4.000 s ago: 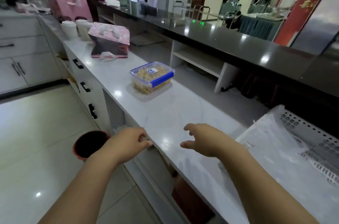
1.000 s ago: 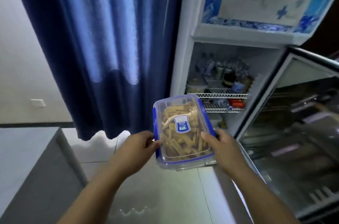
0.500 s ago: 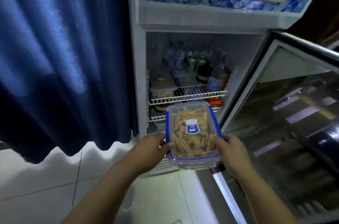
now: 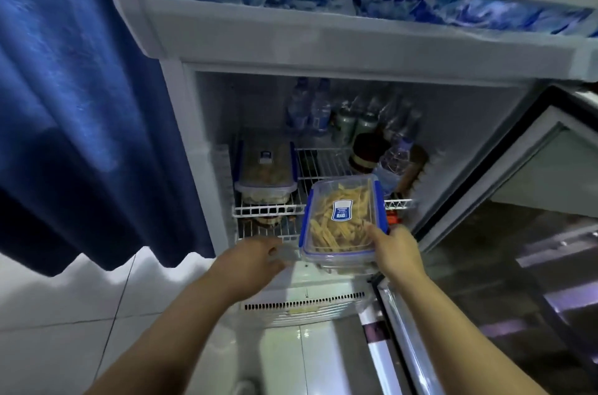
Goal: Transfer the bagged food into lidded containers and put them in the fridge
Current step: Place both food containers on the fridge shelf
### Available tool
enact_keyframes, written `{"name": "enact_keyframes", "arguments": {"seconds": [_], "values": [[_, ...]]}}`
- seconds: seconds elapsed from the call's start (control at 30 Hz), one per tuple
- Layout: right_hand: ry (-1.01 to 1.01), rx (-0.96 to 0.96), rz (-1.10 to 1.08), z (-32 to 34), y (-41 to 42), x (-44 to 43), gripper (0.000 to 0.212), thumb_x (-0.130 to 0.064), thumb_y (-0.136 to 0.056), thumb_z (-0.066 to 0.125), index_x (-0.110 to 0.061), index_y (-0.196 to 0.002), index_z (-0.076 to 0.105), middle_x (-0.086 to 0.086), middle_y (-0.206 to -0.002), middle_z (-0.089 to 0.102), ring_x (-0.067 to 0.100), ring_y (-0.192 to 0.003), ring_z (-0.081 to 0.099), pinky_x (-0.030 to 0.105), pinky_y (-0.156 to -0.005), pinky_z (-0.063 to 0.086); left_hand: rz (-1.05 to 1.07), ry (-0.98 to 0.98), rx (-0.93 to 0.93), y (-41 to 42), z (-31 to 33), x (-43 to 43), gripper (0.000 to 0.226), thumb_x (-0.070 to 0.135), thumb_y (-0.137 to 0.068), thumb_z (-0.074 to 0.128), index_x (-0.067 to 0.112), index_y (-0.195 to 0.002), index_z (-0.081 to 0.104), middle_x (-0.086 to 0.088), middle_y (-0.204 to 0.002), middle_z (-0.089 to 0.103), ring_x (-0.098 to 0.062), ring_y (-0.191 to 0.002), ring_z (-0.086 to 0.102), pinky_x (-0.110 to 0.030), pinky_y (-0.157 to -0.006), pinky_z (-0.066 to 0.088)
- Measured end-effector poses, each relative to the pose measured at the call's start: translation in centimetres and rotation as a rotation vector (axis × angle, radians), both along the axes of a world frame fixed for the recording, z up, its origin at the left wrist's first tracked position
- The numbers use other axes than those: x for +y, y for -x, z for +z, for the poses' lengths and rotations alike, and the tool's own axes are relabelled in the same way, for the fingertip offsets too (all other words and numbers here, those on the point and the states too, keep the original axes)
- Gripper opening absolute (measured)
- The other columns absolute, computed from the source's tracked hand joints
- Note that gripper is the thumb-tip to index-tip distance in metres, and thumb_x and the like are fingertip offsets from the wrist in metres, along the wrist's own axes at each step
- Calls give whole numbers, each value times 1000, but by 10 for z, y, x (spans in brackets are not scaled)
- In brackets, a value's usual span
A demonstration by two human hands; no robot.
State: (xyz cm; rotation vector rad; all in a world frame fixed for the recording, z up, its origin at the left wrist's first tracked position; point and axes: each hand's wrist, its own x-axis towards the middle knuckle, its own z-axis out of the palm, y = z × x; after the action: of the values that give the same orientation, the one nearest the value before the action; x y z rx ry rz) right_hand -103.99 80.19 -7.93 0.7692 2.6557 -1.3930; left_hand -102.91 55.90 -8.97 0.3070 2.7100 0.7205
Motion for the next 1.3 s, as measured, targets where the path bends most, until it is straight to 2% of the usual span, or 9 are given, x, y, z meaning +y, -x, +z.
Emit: {"name": "enact_keyframes", "arguments": {"seconds": [0.23, 0.37, 0.53, 0.63, 0.7, 0.83, 0.97, 1.13, 1.3], "values": [[59, -28, 50, -11, 76, 4, 29, -35, -91, 57, -9, -78, 52, 4, -67, 53, 24, -64, 53, 29, -49, 32, 24, 47, 38, 61, -10, 2, 30, 34, -89, 56, 23, -117, 58, -1, -111, 59, -17, -96, 58, -31, -83, 49], [37, -62, 99, -14, 107, 5, 35, -35, -95, 50, -13, -68, 47, 5, -65, 52, 23, -61, 51, 30, -50, 30, 52, 55, 82, 97, -17, 2, 35, 42, -84, 57, 22, -114, 59, -5, -114, 58, -27, -106, 54, -38, -92, 47], [-187, -84, 223, -24, 133, 11, 28, -29, -98, 45, -3, -102, 55, 18, -98, 62, 31, -86, 56, 29, -67, 32, 63, 133, 91, 133, -23, 3, 53, 43, -88, 54, 22, -136, 44, -7, -138, 46, -28, -127, 38, -36, -106, 30], [-211, -97, 316, -30, 141, 9, 45, -46, -92, 50, -11, -119, 55, 17, -112, 61, 35, -102, 59, 35, -80, 47, 15, 162, 78, 148, -25, 3, 60, 36, -92, 51, 21, -146, 28, -7, -152, 31, -26, -138, 27, -33, -111, 22], [-321, -140, 434, -34, 143, 4, 51, -53, -88, 53, -20, -126, 54, 16, -122, 54, 32, -114, 49, 37, -94, 44, 2, 136, 31, 154, -28, 0, 64, 35, -93, 51, 24, -148, 21, -8, -153, 28, -27, -138, 29, -33, -111, 26], [-600, -172, 588, -39, 146, -9, 45, -35, -94, 52, -26, -137, 46, 18, -137, 41, 38, -126, 38, 37, -106, 34, -25, 150, 17, 161, -31, -3, 69, 35, -91, 55, 28, -149, 18, -5, -153, 30, -25, -138, 31, -32, -111, 30], [-783, -146, 696, -38, 165, -13, 35, -14, -92, 49, -19, -127, 55, 15, -126, 57, 35, -111, 55, 35, -91, 43, -46, 178, 31, 165, -30, -4, 66, 36, -90, 55, 26, -147, 25, -3, -151, 32, -23, -136, 34, -31, -110, 32], [-836, -109, 885, -34, 173, -19, 76, 8, -85, 43, -31, -147, 26, 7, -145, 42, 29, -119, 54, 31, -92, 44, -43, 180, 20, 167, -33, -7, 65, 39, -88, 57, 26, -145, 28, -4, -147, 39, -24, -131, 40, -33, -107, 36], [-781, -72, 888, -36, 174, -16, 75, 9, -82, 45, -28, -146, 33, 4, -152, 33, 28, -125, 49, 26, -96, 41, -52, 196, 2, 169, -30, -4, 62, 37, -88, 56, 25, -144, 31, -5, -143, 43, -25, -126, 45, -33, -102, 40]]}}
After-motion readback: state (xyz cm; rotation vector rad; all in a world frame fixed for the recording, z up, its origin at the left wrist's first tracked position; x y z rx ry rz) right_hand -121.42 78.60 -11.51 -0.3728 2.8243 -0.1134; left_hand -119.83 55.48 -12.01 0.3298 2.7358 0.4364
